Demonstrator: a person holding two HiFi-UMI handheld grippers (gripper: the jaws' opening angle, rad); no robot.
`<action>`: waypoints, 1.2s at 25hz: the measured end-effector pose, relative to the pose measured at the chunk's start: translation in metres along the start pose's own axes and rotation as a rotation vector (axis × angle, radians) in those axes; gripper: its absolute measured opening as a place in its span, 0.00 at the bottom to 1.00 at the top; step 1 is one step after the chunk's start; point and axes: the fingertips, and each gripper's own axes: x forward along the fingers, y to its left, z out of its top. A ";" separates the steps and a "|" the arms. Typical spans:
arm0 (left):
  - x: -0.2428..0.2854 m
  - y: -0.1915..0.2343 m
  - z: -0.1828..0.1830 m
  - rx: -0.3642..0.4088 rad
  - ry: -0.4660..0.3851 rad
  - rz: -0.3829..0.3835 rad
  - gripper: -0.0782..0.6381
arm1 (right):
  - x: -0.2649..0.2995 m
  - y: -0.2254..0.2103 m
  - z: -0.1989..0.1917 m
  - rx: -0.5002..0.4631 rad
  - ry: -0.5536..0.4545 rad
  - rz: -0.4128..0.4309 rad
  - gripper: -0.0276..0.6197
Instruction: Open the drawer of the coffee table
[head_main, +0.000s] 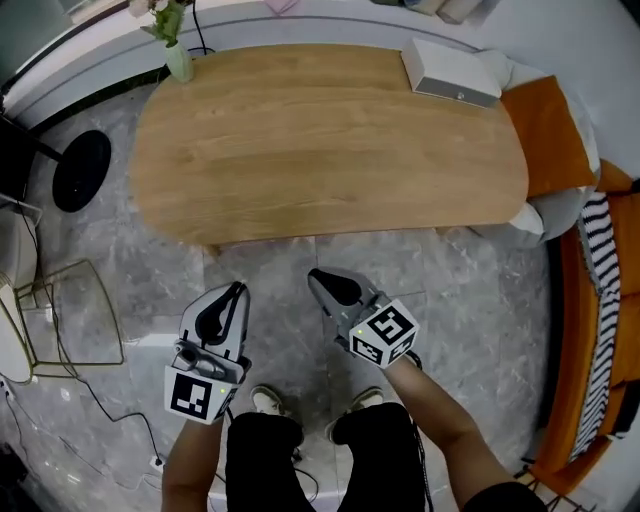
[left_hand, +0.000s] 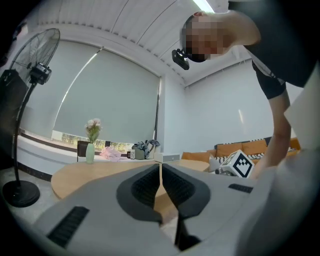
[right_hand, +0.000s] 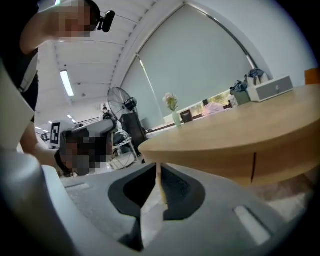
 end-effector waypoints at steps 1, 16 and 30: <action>0.002 0.001 -0.019 0.001 0.003 -0.006 0.13 | 0.009 -0.007 -0.013 0.000 -0.001 0.029 0.08; 0.022 0.019 -0.179 0.172 -0.091 -0.112 0.13 | 0.114 -0.079 -0.093 0.257 -0.197 0.334 0.45; -0.008 0.040 -0.182 0.109 -0.122 -0.030 0.13 | 0.140 -0.093 -0.051 0.545 -0.398 0.398 0.45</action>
